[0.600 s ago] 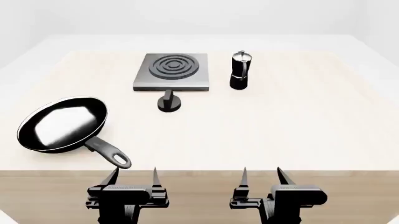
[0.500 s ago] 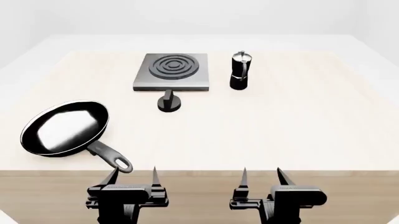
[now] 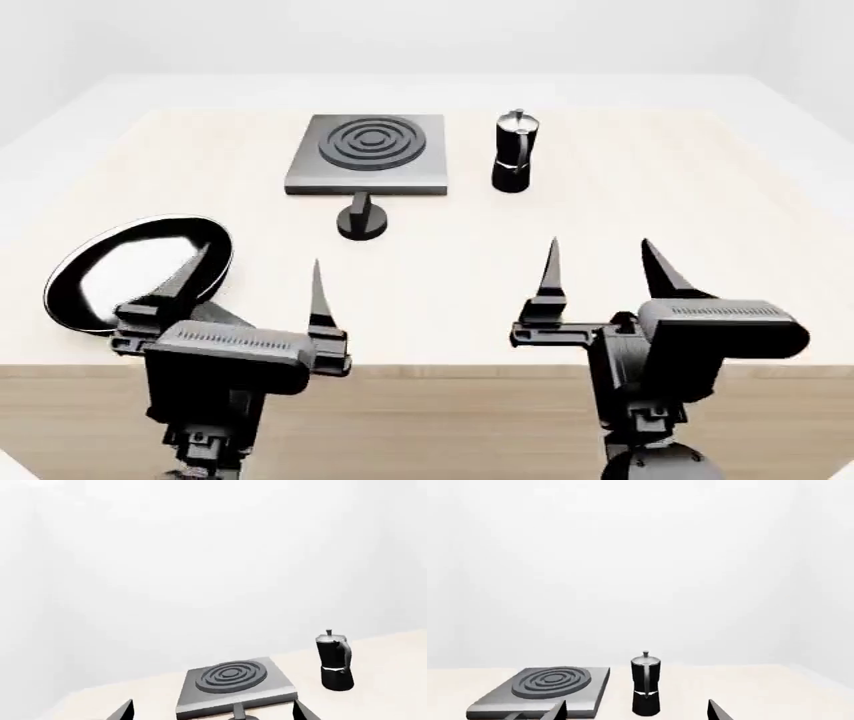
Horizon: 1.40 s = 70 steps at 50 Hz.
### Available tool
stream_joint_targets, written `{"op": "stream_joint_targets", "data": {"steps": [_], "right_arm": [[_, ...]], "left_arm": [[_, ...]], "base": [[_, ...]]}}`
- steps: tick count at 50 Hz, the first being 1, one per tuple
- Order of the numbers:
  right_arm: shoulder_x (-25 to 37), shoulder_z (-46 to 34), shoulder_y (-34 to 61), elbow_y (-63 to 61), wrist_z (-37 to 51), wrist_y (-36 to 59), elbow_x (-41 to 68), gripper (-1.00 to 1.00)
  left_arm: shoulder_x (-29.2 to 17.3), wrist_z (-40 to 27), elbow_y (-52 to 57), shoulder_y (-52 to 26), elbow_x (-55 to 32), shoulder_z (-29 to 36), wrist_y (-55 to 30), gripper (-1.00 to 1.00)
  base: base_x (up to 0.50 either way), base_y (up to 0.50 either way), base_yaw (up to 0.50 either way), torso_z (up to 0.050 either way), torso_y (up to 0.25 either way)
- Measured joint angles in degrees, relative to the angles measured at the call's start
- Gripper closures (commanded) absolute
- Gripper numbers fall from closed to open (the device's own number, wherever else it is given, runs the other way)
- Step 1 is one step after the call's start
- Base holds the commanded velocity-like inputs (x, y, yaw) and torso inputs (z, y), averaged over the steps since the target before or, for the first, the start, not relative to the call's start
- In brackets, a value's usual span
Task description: Turn on the stove and put the moka pot on it.
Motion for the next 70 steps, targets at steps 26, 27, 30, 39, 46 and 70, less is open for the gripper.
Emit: {"op": "stream_joint_targets", "data": {"steps": [26,27,30,39,46,70], "right_arm": [[2.62,3.19,6.14,-26.77,3.75,13.87,6.3,-1.0],[2.71,3.22,6.14,-27.01,3.85,13.92,6.43,-1.0],[2.97,3.25,6.06,-27.47,4.15,13.85,6.78,-1.0],[3.71,3.34,5.79,-28.39,4.95,13.64,7.88,-1.0],[4.32,3.38,5.51,-29.01,5.68,13.45,8.71,-1.0],[6.31,2.39,5.65,-29.49,8.47,12.7,10.7,-1.0]], "left_arm": [[5.87,10.16,24.07,-0.84,12.6,-1.54,-1.59,-1.0],[5.91,10.2,24.25,-0.84,12.71,-1.49,-1.56,-1.0],[6.02,10.26,24.7,-0.86,13.04,-1.26,-1.52,-1.0],[6.21,10.27,25.46,-1.13,13.87,-0.32,-1.59,-1.0],[6.27,10.22,25.71,-0.95,14.2,0.11,-1.29,-1.0],[6.33,9.82,25.93,-0.01,14.15,0.0,0.25,-1.0]], "base": [[0.0,0.0,0.0,0.037,0.0],[0.0,0.0,0.0,0.05,0.0],[0.0,0.0,0.0,0.05,0.0],[0.0,0.0,0.0,0.05,0.0],[0.0,0.0,0.0,0.05,0.0],[0.0,0.0,0.0,0.033,0.0]]}}
